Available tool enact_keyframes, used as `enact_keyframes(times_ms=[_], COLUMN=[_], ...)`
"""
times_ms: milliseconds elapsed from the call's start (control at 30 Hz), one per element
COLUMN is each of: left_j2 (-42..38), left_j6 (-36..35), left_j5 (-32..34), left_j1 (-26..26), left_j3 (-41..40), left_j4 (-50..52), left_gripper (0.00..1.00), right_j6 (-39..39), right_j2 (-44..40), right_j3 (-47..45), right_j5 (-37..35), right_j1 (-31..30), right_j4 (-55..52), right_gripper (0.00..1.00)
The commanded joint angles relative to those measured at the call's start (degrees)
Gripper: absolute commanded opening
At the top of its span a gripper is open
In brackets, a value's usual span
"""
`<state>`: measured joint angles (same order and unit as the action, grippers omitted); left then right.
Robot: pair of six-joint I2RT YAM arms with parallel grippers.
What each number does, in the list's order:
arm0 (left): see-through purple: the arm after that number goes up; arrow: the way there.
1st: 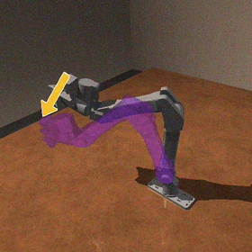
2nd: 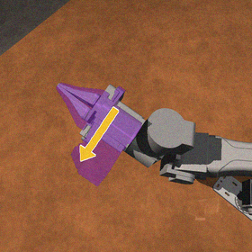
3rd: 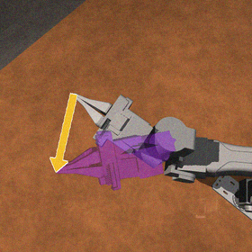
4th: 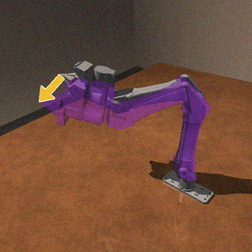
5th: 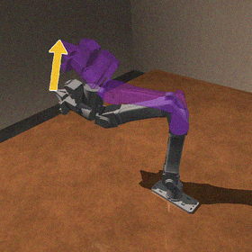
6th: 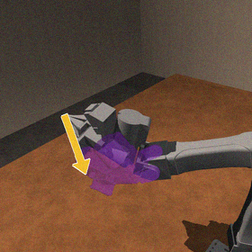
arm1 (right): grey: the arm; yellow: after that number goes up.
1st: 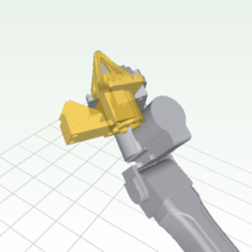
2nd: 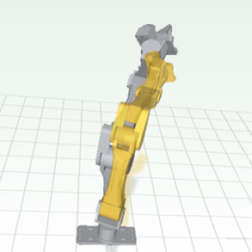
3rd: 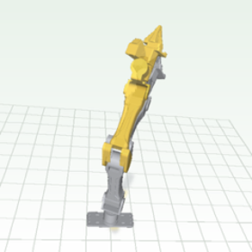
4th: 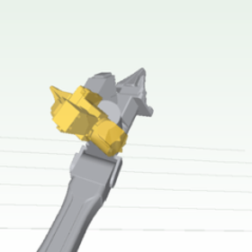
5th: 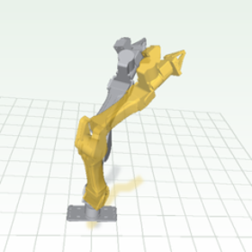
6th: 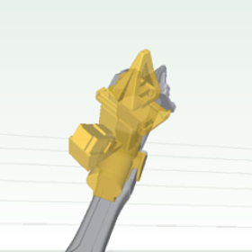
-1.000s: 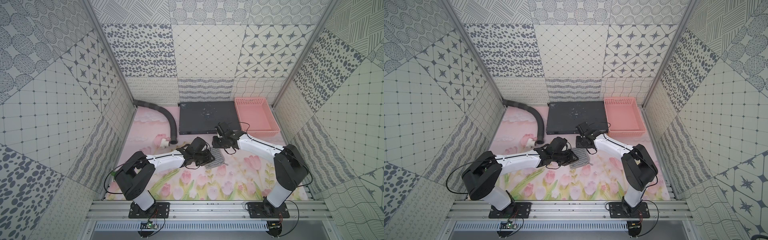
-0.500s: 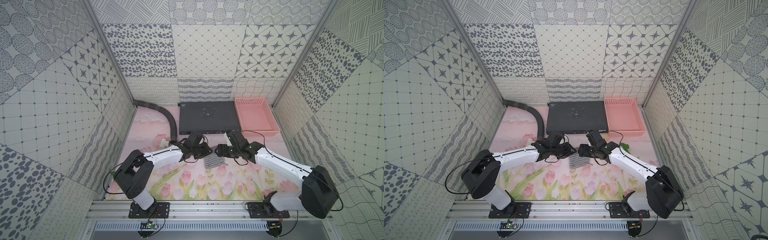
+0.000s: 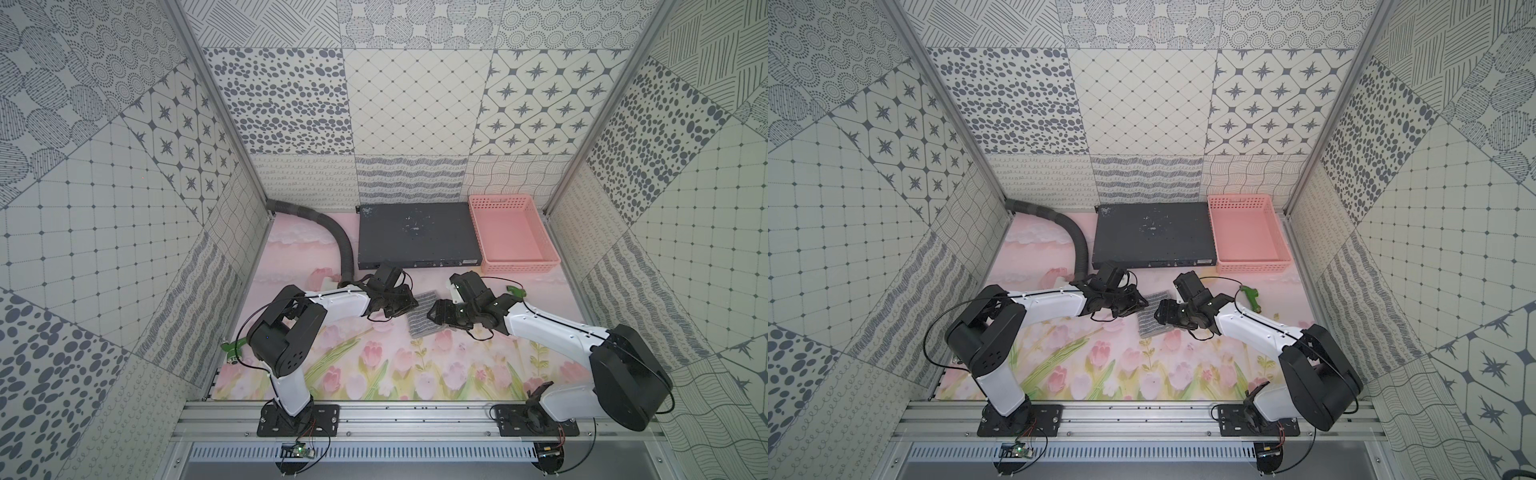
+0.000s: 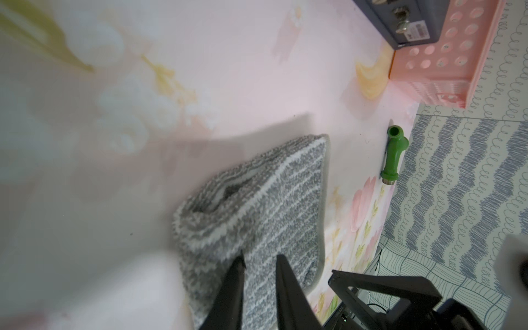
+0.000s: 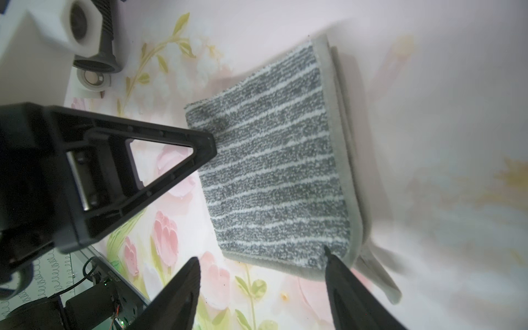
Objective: Fold the square dishcloth
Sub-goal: Smooth out the cleaning item at the center of the board.
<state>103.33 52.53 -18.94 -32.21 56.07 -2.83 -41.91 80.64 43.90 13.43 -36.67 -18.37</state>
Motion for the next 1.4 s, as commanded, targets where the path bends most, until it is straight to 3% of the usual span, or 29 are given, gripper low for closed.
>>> enact_keyframes(times_ms=[0, 400, 800, 1100, 1367], left_j2=[1.6, 3.7, 7.6, 0.7, -6.9], left_j6=[-0.3, -1.9, -5.1, -6.6, -5.1], left_j5=[-2.6, -3.4, -6.9, -6.8, -6.4], left_j1=[0.9, 2.2, 4.9, 5.5, 5.4], left_j3=[-0.2, -0.4, 3.5, 3.3, -0.7], left_j4=[-3.1, -5.1, -7.4, -4.0, -2.4], left_gripper=[0.21, 0.21, 0.22, 0.34, 0.36], right_j6=[-0.5, -0.3, -6.9, -4.8, -2.4], right_j2=[2.0, 4.6, 5.0, 1.0, -4.1], right_j3=[-1.0, -3.6, -7.6, -5.0, -1.6], right_j5=[-0.7, -3.3, 1.3, -0.7, -5.5], right_j1=[0.1, 0.5, -0.3, -0.3, 0.0], right_j4=[3.4, 6.5, 18.4, 13.5, 5.8], right_gripper=[0.71, 0.70, 0.70, 0.70, 0.73])
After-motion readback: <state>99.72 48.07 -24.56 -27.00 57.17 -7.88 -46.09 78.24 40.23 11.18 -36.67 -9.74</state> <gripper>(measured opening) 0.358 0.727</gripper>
